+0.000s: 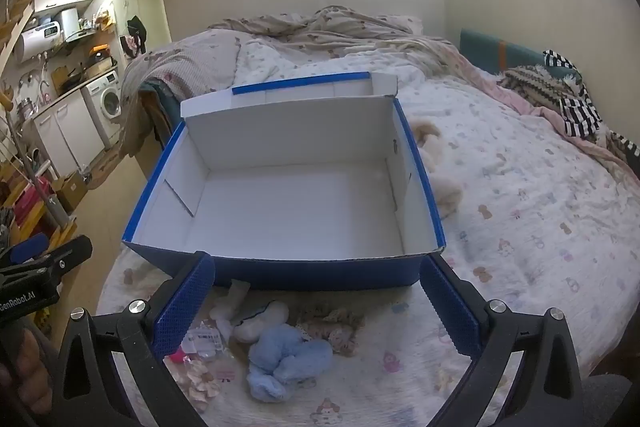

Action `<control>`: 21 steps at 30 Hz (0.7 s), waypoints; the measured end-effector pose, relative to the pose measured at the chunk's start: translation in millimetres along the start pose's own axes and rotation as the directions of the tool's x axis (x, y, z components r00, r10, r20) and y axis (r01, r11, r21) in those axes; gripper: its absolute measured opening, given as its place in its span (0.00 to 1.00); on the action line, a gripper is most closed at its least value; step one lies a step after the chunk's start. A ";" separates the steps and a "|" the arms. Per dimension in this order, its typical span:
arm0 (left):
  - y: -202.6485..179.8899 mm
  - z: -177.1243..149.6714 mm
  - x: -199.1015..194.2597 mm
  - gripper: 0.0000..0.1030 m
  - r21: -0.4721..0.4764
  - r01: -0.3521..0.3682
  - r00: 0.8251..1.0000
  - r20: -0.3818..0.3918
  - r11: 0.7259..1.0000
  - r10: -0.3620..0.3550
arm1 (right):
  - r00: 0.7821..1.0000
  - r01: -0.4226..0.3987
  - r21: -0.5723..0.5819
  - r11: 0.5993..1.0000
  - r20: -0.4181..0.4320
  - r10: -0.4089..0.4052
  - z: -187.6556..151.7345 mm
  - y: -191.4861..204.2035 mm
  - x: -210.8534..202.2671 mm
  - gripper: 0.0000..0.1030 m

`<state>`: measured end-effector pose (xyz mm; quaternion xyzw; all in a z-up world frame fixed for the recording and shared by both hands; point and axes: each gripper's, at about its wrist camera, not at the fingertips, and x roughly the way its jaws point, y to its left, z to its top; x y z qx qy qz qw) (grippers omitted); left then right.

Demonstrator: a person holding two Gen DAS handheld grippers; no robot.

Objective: Organize soft objects

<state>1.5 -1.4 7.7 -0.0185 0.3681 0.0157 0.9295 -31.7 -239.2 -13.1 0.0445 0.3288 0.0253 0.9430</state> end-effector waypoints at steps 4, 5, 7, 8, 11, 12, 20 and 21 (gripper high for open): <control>0.7 0.9 0.0 1.00 0.001 0.000 1.000 -0.003 1.000 0.000 | 1.000 0.001 -0.001 1.000 0.001 -0.001 0.2 0.7 0.7 1.00; 2.7 -1.4 1.1 1.00 0.001 0.000 1.000 -0.003 1.000 0.000 | 1.000 0.001 0.000 1.000 0.000 -0.001 0.3 0.8 0.8 1.00; 3.5 -3.7 2.6 1.00 -0.003 0.000 1.000 -0.005 1.000 0.000 | 1.000 0.003 0.001 1.000 -0.001 -0.003 0.3 1.3 0.9 1.00; 4.0 -5.8 3.9 1.00 -0.007 -0.002 1.000 -0.007 1.000 0.002 | 1.000 0.003 0.001 1.000 -0.001 -0.003 -2.3 2.7 1.7 1.00; 3.1 -6.9 5.1 1.00 -0.007 -0.002 1.000 -0.011 1.000 0.002 | 1.000 0.005 -0.003 1.000 0.000 -0.005 -4.2 3.4 1.8 1.00; 2.7 -7.3 5.1 1.00 -0.005 -0.003 1.000 -0.009 1.000 0.003 | 1.000 0.005 -0.002 1.000 -0.001 -0.005 -2.7 2.5 1.6 1.00; 4.2 -7.5 6.9 1.00 -0.012 -0.015 1.000 -0.012 1.000 0.015 | 1.000 0.003 -0.001 1.000 -0.001 -0.003 0.6 -1.3 2.3 1.00; 4.3 -6.5 7.3 1.00 -0.012 -0.016 1.000 -0.012 1.000 0.015 | 1.000 0.002 -0.001 1.000 -0.001 -0.002 0.6 -1.7 1.9 1.00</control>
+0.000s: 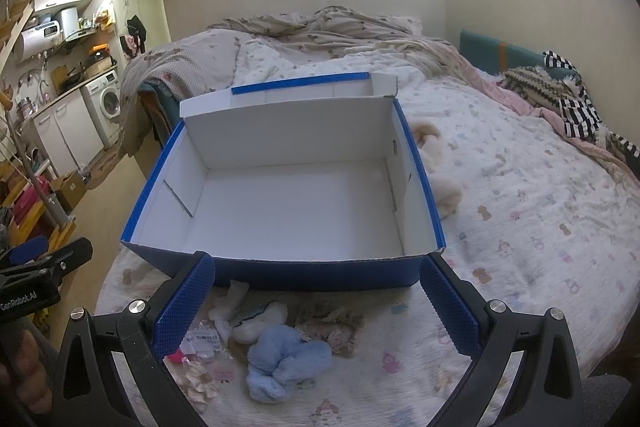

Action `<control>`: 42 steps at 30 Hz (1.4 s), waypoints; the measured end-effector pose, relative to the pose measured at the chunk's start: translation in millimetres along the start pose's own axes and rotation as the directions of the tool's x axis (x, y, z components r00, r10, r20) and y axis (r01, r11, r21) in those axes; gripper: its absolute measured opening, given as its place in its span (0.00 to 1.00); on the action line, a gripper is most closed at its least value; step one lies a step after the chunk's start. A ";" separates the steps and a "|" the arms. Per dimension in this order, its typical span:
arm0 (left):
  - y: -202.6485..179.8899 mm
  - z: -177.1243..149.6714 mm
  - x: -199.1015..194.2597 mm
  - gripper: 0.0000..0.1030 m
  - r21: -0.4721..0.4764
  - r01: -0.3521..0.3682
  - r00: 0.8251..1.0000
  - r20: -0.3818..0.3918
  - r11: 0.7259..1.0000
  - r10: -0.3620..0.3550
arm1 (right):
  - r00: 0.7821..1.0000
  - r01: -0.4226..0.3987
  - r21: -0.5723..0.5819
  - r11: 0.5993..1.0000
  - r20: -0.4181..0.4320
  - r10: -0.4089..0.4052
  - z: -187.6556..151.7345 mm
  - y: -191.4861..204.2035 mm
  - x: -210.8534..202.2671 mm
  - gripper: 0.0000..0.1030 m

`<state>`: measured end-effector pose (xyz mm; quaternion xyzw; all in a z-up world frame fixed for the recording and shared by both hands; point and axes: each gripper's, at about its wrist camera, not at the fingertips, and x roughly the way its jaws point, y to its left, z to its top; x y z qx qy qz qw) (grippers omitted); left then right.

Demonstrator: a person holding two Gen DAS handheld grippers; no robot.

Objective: Organize soft objects

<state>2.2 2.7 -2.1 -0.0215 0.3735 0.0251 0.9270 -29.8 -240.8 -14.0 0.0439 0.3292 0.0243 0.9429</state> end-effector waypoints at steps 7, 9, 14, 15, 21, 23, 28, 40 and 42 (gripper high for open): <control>0.3 0.7 -0.4 1.00 0.000 -0.001 1.000 0.001 1.000 0.001 | 1.000 0.000 0.001 1.000 0.000 0.000 -0.3 0.8 0.0 1.00; 0.3 0.9 -0.4 1.00 0.000 0.000 1.000 0.001 1.000 0.000 | 1.000 0.000 0.001 1.000 0.000 0.000 0.1 3.7 -2.0 1.00; 0.7 1.7 -0.7 1.00 0.000 0.000 1.000 0.001 1.000 0.000 | 1.000 0.000 0.000 1.000 0.000 0.000 -0.1 3.0 -2.2 1.00; 0.6 1.9 -0.3 1.00 -0.002 0.001 1.000 0.000 1.000 -0.001 | 1.000 0.000 -0.001 1.000 0.001 0.000 0.0 2.9 -2.3 1.00; 0.6 1.6 -0.7 1.00 0.001 0.000 1.000 0.004 1.000 0.000 | 1.000 0.000 0.001 1.000 0.001 0.000 0.1 3.1 -2.0 1.00; 1.6 3.1 -2.1 1.00 0.000 -0.001 1.000 0.005 1.000 0.001 | 1.000 0.000 0.000 1.000 0.000 0.000 0.0 3.2 -2.0 1.00; 1.9 2.9 -2.2 1.00 0.001 -0.001 1.000 0.004 1.000 0.001 | 1.000 0.000 0.000 1.000 0.002 0.000 0.1 3.1 -2.0 1.00; 2.8 3.1 -2.9 1.00 -0.002 -0.001 1.000 0.005 1.000 0.001 | 1.000 0.000 -0.003 1.000 0.000 0.000 0.0 3.3 -2.1 1.00; 2.8 3.0 -2.9 1.00 -0.002 0.000 1.000 0.005 1.000 0.000 | 1.000 0.001 -0.004 1.000 0.000 -0.001 -0.2 3.3 -2.8 1.00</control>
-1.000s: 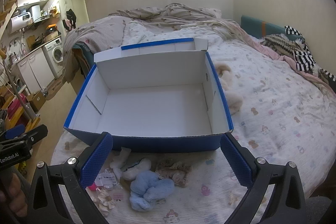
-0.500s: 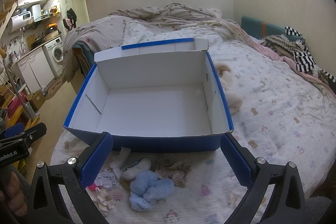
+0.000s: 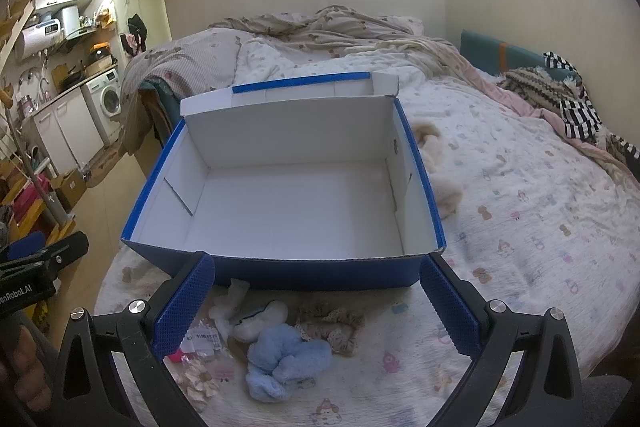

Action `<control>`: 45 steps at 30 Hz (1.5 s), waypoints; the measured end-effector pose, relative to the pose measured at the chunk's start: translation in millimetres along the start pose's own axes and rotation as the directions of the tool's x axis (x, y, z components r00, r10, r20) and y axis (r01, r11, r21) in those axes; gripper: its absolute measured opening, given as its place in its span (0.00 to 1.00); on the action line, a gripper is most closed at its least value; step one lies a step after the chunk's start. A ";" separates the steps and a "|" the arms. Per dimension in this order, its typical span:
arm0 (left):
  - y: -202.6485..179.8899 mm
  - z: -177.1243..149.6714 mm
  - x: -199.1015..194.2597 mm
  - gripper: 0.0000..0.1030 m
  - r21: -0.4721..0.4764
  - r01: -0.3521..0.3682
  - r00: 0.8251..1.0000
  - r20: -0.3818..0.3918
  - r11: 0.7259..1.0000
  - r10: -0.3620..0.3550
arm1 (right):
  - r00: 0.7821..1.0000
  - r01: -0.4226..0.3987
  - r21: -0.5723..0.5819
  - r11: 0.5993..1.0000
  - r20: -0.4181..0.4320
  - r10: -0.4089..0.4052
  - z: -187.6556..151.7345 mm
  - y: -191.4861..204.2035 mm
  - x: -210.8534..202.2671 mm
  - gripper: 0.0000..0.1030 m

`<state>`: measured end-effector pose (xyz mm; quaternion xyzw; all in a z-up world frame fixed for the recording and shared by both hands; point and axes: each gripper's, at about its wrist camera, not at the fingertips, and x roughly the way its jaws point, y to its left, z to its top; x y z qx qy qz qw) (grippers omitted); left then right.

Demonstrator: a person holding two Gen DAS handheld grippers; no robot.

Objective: Organize soft objects

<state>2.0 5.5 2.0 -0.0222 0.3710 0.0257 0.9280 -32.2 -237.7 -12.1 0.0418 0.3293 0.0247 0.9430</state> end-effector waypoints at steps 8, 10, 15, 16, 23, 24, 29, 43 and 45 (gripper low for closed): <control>0.4 -0.4 0.0 1.00 0.001 0.000 1.000 0.001 1.000 0.000 | 1.000 0.001 -0.004 1.000 -0.002 -0.001 -0.6 0.5 0.0 1.00; 0.5 -0.5 -0.1 1.00 0.001 0.001 1.000 0.001 1.000 -0.001 | 1.000 0.001 -0.004 1.000 -0.003 -0.001 -0.6 0.4 -0.1 1.00; 0.8 0.0 0.0 1.00 0.001 0.000 1.000 0.001 1.000 0.000 | 1.000 0.001 -0.004 1.000 -0.002 -0.001 -0.7 0.9 0.2 1.00; 0.7 -0.6 0.0 1.00 0.001 0.001 1.000 0.001 1.000 -0.001 | 1.000 0.001 -0.004 1.000 -0.003 -0.001 -0.7 0.6 0.0 1.00; 1.0 -0.4 -0.1 1.00 0.002 0.001 1.000 0.002 1.000 -0.001 | 1.000 0.002 -0.004 1.000 -0.002 -0.002 -0.9 1.3 0.2 1.00; 1.1 -0.2 -0.2 1.00 0.002 0.001 1.000 0.001 1.000 -0.001 | 1.000 0.002 -0.004 1.000 -0.002 -0.002 -0.9 1.2 0.1 1.00; 2.1 0.2 -0.4 1.00 -0.001 0.001 1.000 0.002 1.000 -0.001 | 1.000 0.001 -0.003 1.000 0.001 -0.001 -1.6 1.3 0.3 1.00; 23.3 19.5 -6.6 1.00 -0.015 -0.051 0.997 -0.066 0.999 0.050 | 0.990 -0.062 0.081 0.995 -0.118 0.072 7.6 -20.3 4.6 1.00; 26.6 24.9 -2.9 1.00 -0.018 -0.052 0.994 -0.094 0.999 0.050 | 0.982 -0.088 0.083 0.993 -0.161 0.100 10.9 -20.6 7.9 1.00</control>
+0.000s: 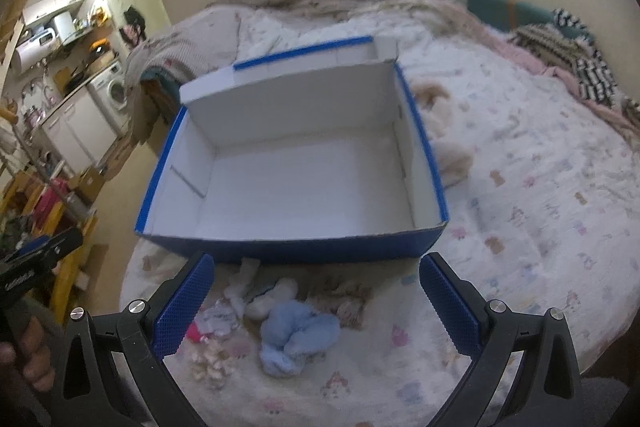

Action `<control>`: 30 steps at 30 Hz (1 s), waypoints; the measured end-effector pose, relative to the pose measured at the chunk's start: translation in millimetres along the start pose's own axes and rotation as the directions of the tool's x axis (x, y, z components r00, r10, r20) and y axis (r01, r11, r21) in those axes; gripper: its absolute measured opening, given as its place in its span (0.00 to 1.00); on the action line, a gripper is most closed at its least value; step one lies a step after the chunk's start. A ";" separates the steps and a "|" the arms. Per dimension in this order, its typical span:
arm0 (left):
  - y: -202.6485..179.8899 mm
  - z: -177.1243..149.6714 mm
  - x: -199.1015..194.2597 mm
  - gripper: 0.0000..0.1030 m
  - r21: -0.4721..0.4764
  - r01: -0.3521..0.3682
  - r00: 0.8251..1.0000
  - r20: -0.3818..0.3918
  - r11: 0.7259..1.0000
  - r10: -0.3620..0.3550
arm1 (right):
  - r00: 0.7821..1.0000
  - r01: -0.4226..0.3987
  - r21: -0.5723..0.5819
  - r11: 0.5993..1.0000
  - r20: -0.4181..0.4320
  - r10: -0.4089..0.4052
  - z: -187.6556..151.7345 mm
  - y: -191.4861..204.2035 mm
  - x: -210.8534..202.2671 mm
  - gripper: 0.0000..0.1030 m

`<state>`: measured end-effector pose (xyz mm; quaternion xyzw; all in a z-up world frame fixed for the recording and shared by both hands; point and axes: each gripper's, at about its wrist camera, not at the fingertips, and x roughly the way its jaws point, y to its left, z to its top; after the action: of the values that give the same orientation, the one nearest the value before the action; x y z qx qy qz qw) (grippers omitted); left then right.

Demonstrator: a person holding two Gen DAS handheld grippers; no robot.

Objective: Organize soft objects
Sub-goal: 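Grasp the pink rubber duck with the left tool while the right tool grasps the beige scrunchie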

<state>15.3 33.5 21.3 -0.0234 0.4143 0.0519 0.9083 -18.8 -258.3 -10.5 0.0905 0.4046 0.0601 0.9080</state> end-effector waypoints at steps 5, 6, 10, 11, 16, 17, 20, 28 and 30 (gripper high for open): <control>-7.5 9.4 21.7 1.00 0.046 -0.021 0.995 -0.094 0.999 0.026 | 0.992 -0.049 -0.010 0.999 -0.116 0.048 9.9 -1.7 16.8 1.00; -8.9 9.4 27.4 1.00 0.059 -0.028 0.993 -0.112 0.998 0.035 | 0.990 -0.048 -0.020 0.999 -0.136 0.045 10.4 -1.3 22.0 1.00; -14.5 0.9 57.3 1.00 0.068 -0.018 0.977 -0.212 0.998 0.032 | 0.982 -0.033 -0.014 0.999 -0.189 0.030 7.3 -7.6 42.1 1.00; -16.8 -3.0 67.5 1.00 0.067 -0.004 0.966 -0.257 0.998 0.022 | 0.978 -0.034 0.003 0.999 -0.205 0.034 5.5 -11.0 47.4 1.00; -23.4 -35.6 113.7 0.97 -0.018 0.078 0.884 -0.460 0.997 -0.077 | 0.963 -0.014 0.063 0.998 -0.266 0.030 -6.1 -24.0 68.1 1.00; -21.2 -44.2 122.1 0.90 -0.053 0.082 0.864 -0.494 0.995 -0.098 | 0.962 -0.005 0.069 0.998 -0.271 0.024 -7.6 -26.2 69.5 1.00; -7.7 -61.2 137.4 0.77 -0.149 0.067 0.831 -0.540 0.987 -0.137 | 0.962 0.006 0.090 0.996 -0.274 0.019 -9.2 -32.1 70.8 1.00; -8.7 -77.5 135.9 0.77 -0.151 0.106 0.818 -0.549 0.983 -0.172 | 0.963 0.019 0.089 0.996 -0.269 0.006 -7.8 -33.4 73.6 1.00; -20.5 -86.1 137.4 0.77 -0.116 0.131 0.805 -0.567 0.985 -0.174 | 0.962 0.003 0.098 0.995 -0.272 0.024 -7.0 -32.3 76.4 1.00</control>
<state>42.5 16.0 -138.9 -0.1035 0.6637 -0.0159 0.7406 28.0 -275.2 -77.3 0.1275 0.5279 0.0569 0.8378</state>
